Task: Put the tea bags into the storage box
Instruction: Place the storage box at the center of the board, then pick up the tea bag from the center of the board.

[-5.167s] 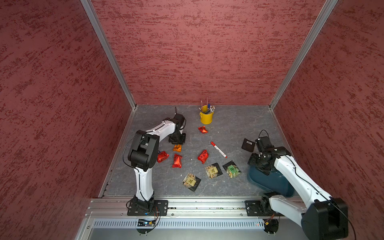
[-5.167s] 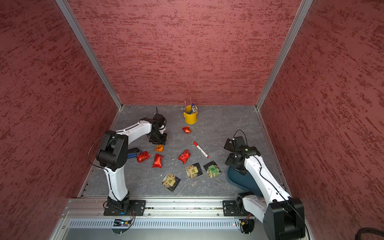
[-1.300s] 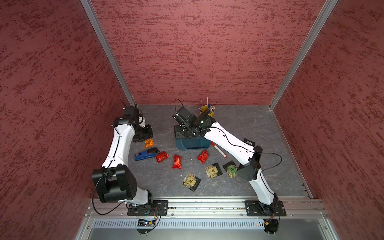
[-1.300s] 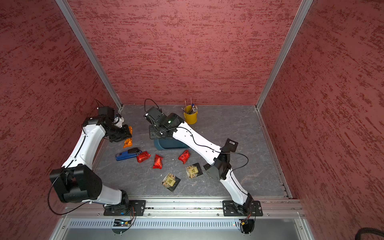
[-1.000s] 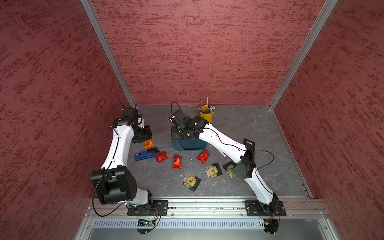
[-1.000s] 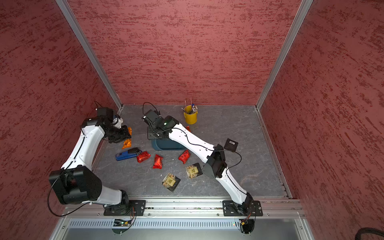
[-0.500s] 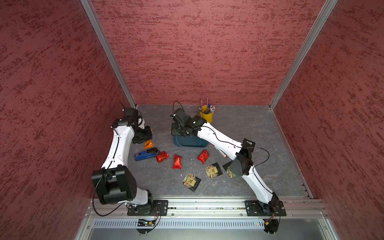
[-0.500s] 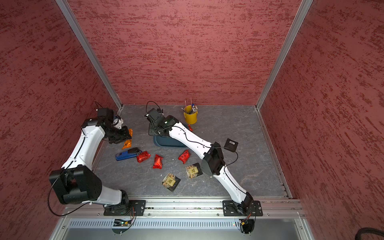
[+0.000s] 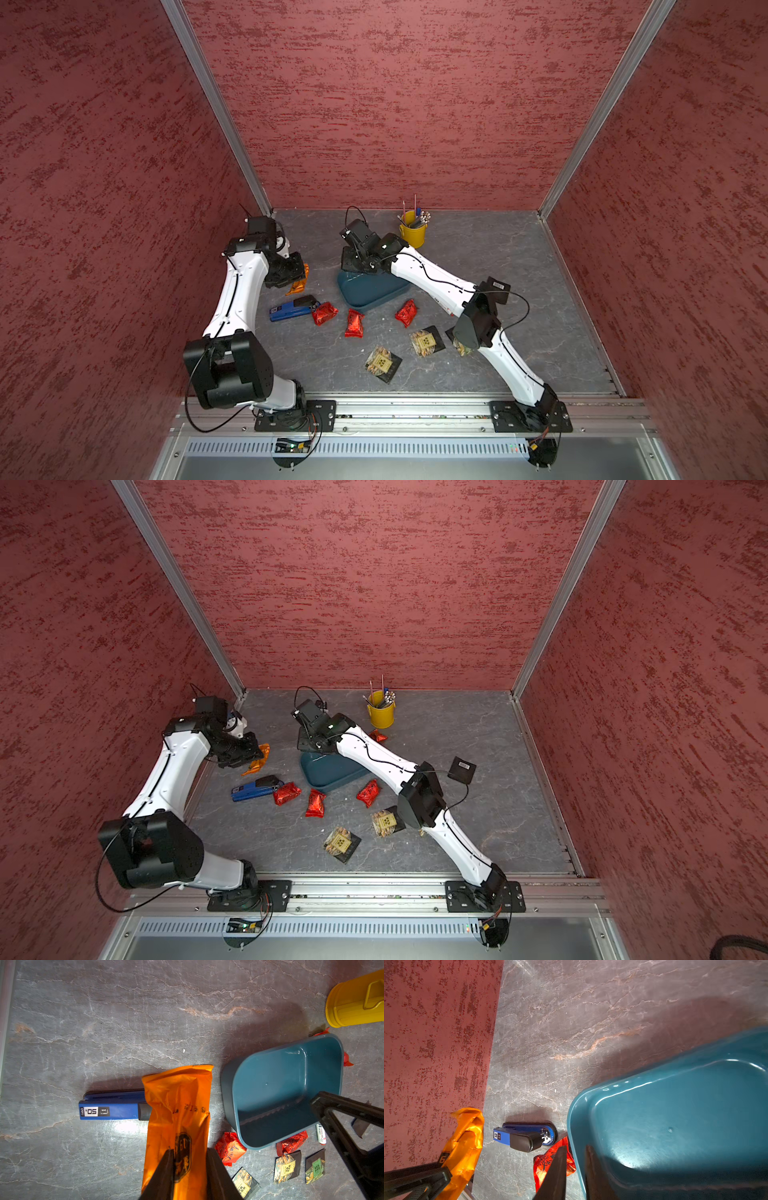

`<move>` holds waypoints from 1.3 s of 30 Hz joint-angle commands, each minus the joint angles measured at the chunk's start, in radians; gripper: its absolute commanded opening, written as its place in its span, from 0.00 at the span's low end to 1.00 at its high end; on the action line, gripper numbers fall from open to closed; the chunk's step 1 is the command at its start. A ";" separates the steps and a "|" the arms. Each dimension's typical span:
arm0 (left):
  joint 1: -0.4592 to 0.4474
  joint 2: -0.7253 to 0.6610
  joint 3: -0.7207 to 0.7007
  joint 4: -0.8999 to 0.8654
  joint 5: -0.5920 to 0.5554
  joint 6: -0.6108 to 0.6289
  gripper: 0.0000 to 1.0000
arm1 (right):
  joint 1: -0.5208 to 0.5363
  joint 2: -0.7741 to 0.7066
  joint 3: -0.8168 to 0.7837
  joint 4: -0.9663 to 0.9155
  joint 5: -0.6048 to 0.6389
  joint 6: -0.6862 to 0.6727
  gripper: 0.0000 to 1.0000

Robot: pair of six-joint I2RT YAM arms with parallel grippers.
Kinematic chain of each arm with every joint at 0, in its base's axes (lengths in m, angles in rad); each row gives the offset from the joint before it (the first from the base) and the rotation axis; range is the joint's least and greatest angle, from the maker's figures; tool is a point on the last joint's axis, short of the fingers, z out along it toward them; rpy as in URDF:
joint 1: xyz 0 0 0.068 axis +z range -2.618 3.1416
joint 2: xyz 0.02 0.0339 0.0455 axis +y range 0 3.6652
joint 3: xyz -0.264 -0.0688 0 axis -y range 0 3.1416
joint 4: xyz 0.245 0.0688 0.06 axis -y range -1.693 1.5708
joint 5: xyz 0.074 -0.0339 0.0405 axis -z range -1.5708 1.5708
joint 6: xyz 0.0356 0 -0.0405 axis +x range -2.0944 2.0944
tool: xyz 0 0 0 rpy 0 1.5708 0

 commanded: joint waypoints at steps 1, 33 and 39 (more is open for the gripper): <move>-0.010 -0.021 0.008 0.015 0.032 0.002 0.30 | -0.004 -0.031 0.018 0.014 0.004 -0.007 0.27; -0.415 0.179 0.146 0.024 -0.085 -0.144 0.76 | -0.279 -1.080 -1.300 0.019 0.224 -0.030 0.86; -0.453 -0.055 -0.101 -0.026 -0.129 -0.272 1.00 | -0.322 -1.062 -1.320 0.050 0.197 -0.065 0.87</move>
